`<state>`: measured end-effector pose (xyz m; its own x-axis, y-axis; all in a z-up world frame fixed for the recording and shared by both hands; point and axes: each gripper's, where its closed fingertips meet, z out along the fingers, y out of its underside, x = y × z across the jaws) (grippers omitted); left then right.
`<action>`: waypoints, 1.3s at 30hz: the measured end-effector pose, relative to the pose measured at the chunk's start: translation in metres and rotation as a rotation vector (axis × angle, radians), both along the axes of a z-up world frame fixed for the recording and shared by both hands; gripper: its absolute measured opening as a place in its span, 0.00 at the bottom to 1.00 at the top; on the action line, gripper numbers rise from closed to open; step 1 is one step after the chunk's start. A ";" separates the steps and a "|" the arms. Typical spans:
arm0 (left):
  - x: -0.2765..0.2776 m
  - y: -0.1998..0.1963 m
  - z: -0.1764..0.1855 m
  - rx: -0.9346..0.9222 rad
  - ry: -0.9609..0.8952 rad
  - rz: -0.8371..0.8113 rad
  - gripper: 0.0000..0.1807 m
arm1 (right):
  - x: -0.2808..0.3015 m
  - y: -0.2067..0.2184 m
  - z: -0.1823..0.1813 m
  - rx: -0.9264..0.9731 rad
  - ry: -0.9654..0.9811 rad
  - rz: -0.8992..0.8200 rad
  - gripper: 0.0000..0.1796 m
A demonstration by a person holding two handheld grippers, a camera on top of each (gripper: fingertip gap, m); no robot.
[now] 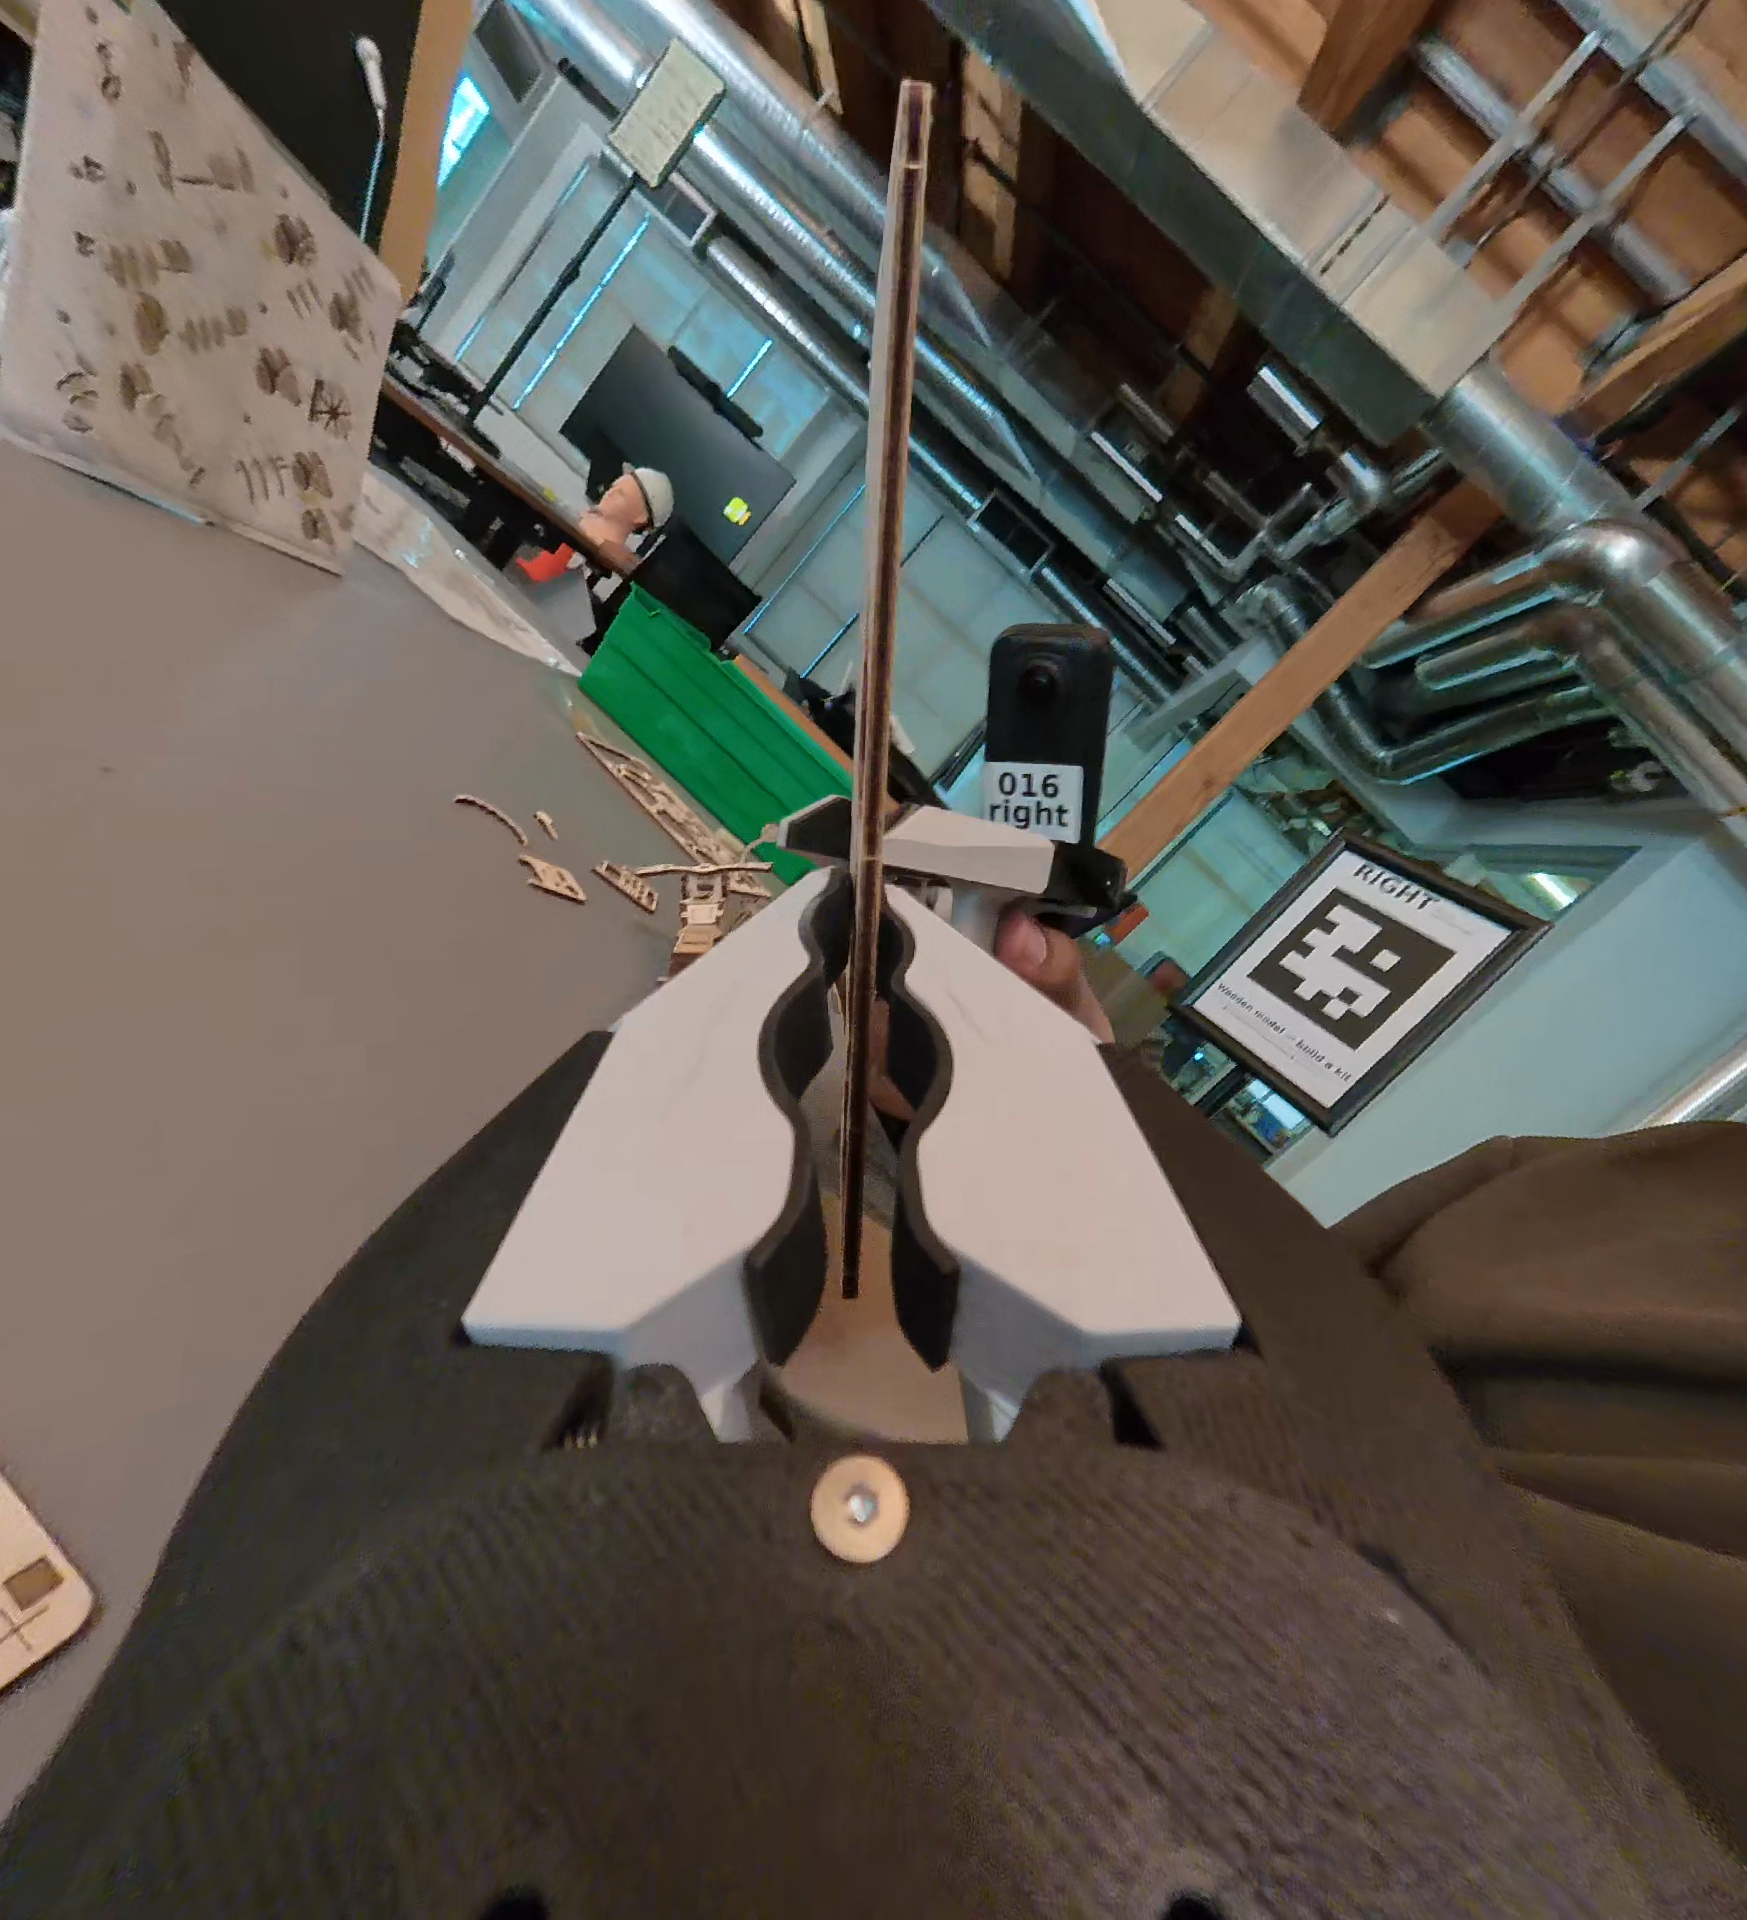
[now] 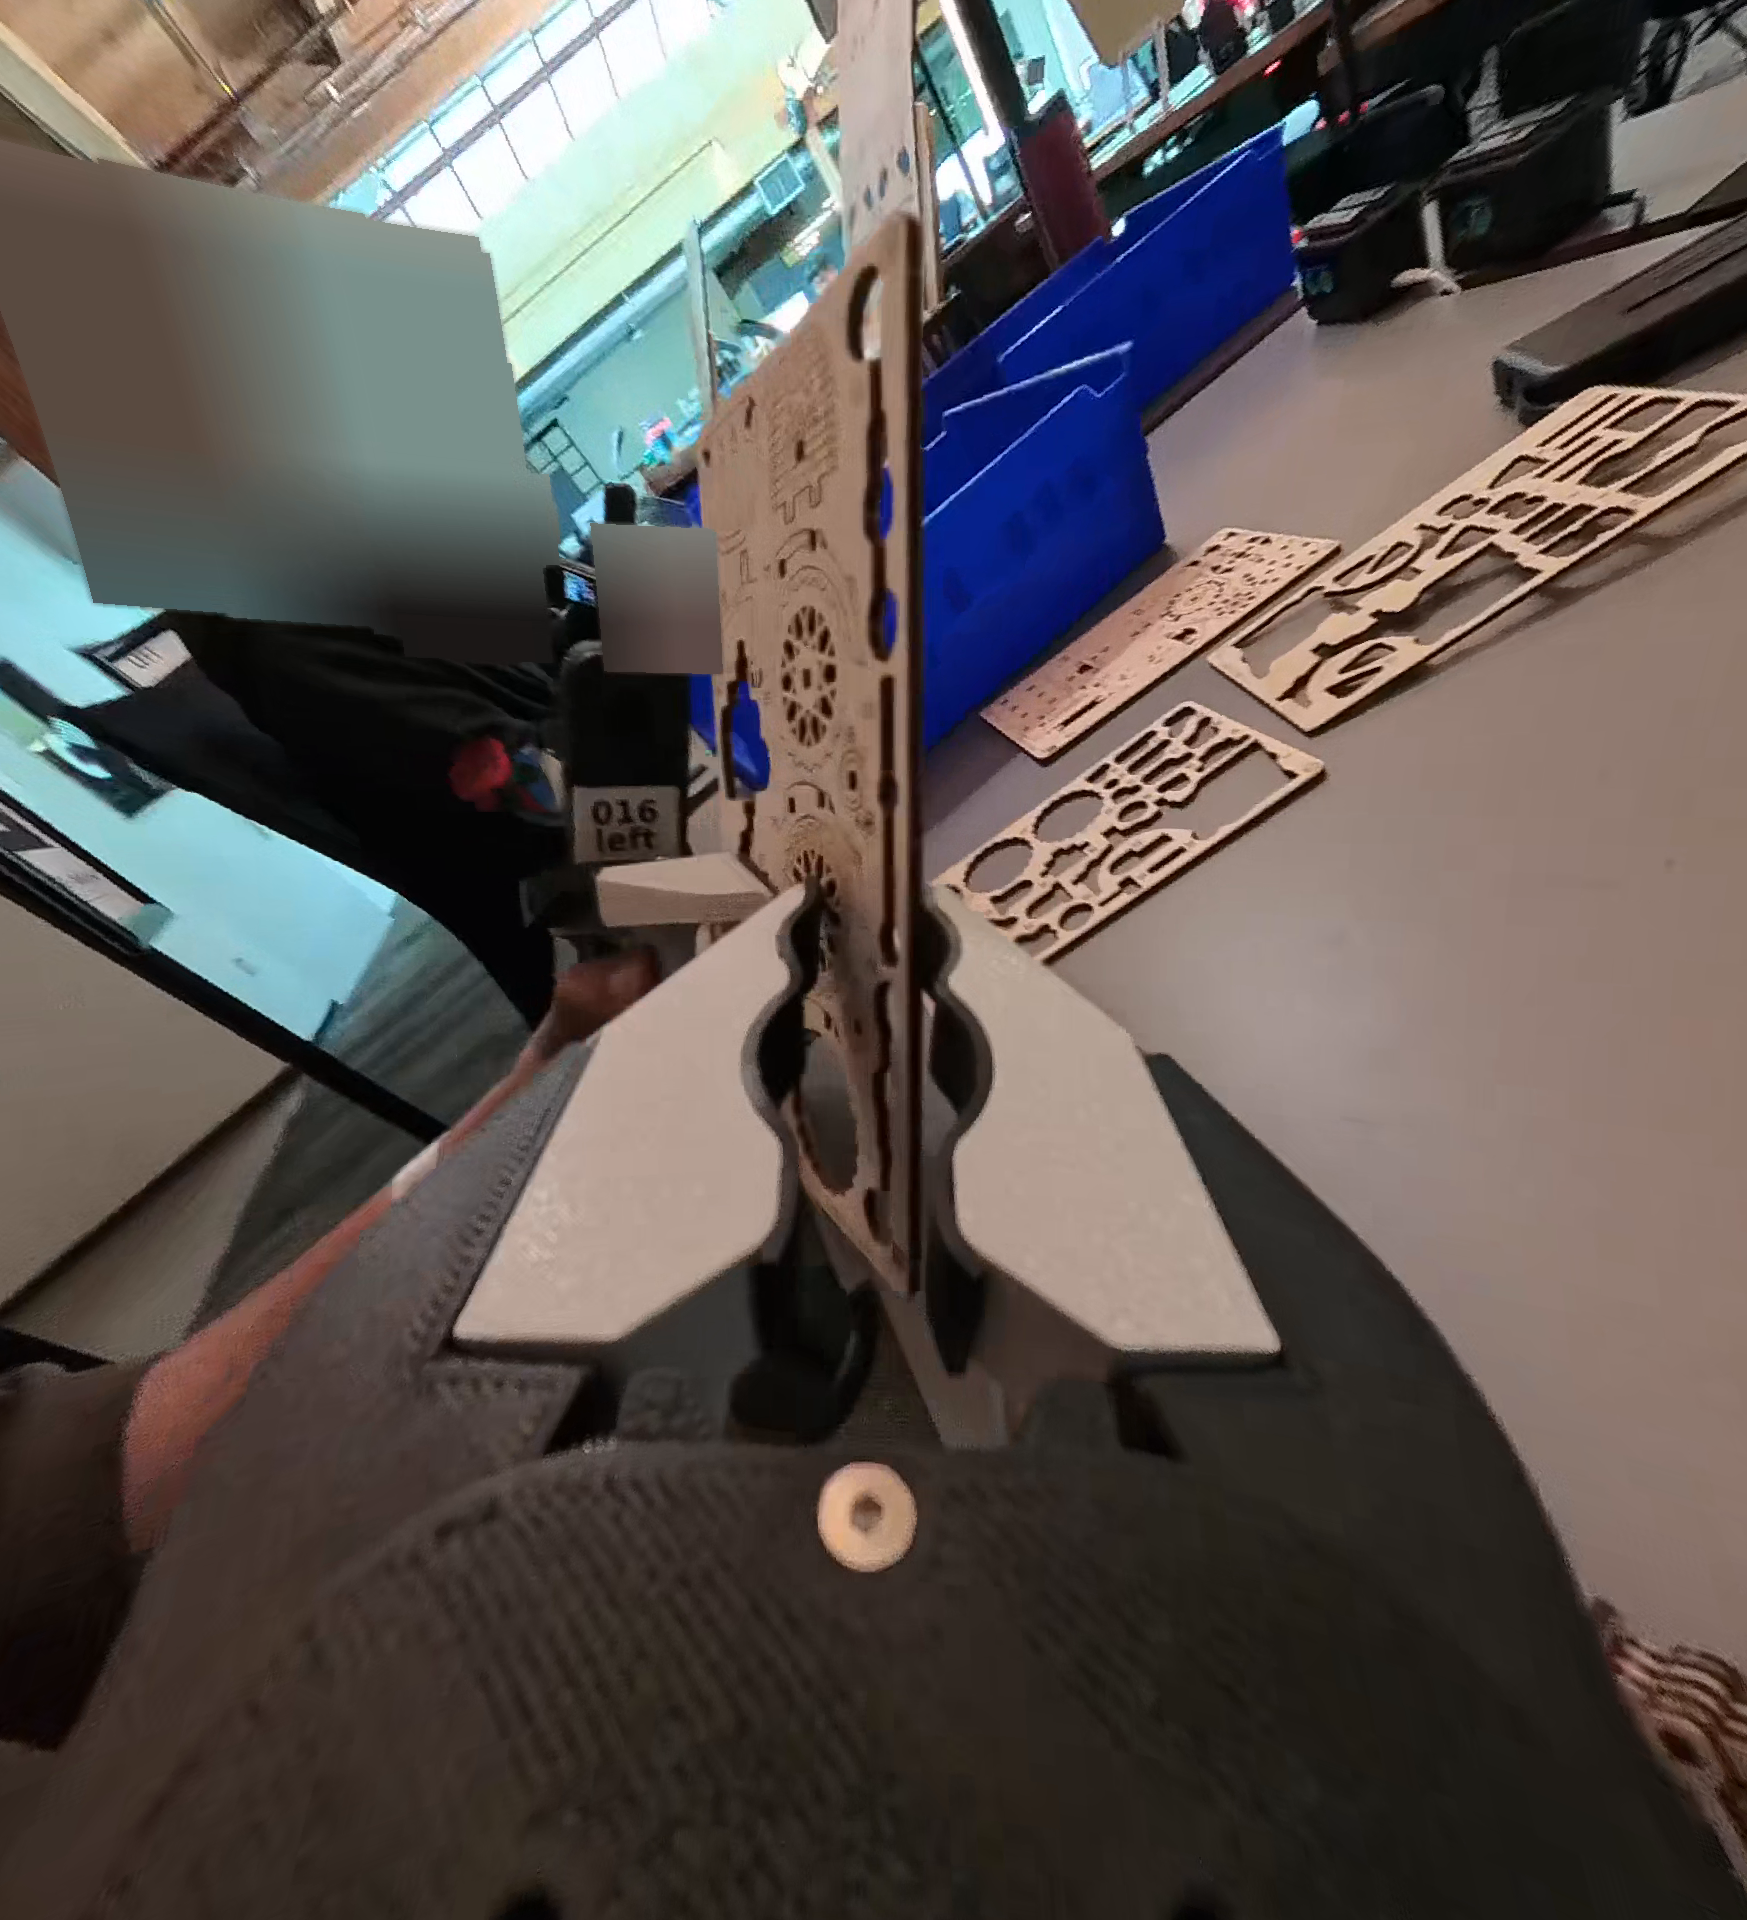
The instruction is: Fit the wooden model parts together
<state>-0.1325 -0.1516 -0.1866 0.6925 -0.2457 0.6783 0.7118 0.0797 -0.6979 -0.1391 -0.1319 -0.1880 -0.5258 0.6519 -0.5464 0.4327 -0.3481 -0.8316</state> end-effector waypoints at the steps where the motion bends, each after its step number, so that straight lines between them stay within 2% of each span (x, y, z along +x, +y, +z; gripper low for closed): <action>1: 0.000 0.001 -0.002 -0.011 0.008 0.004 0.00 | 0.000 0.001 -0.002 0.009 0.005 -0.013 0.10; 7: 0.000 0.013 -0.008 -0.089 0.108 0.063 0.00 | -0.002 0.008 -0.014 0.005 -0.057 -0.026 0.15; 10: -0.001 0.015 -0.005 -0.092 0.138 0.106 0.01 | -0.002 0.011 -0.012 -0.032 -0.051 -0.020 0.12; 14: -0.009 0.022 -0.007 -0.140 0.162 0.197 0.01 | -0.009 0.017 -0.014 -0.006 -0.052 -0.063 0.12; 23: -0.026 0.022 -0.015 -0.189 0.188 0.292 0.01 | -0.026 0.019 -0.022 0.043 -0.088 -0.108 0.14; 39: -0.029 0.019 -0.014 -0.152 0.190 0.300 0.01 | -0.032 0.021 -0.019 0.258 -0.010 -0.212 0.19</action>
<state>-0.1614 -0.1324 -0.2004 0.8354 0.0802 0.5438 0.5292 0.1498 -0.8351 -0.1709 -0.1108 -0.2073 -0.3586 0.8639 -0.3537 0.3820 -0.2099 -0.9000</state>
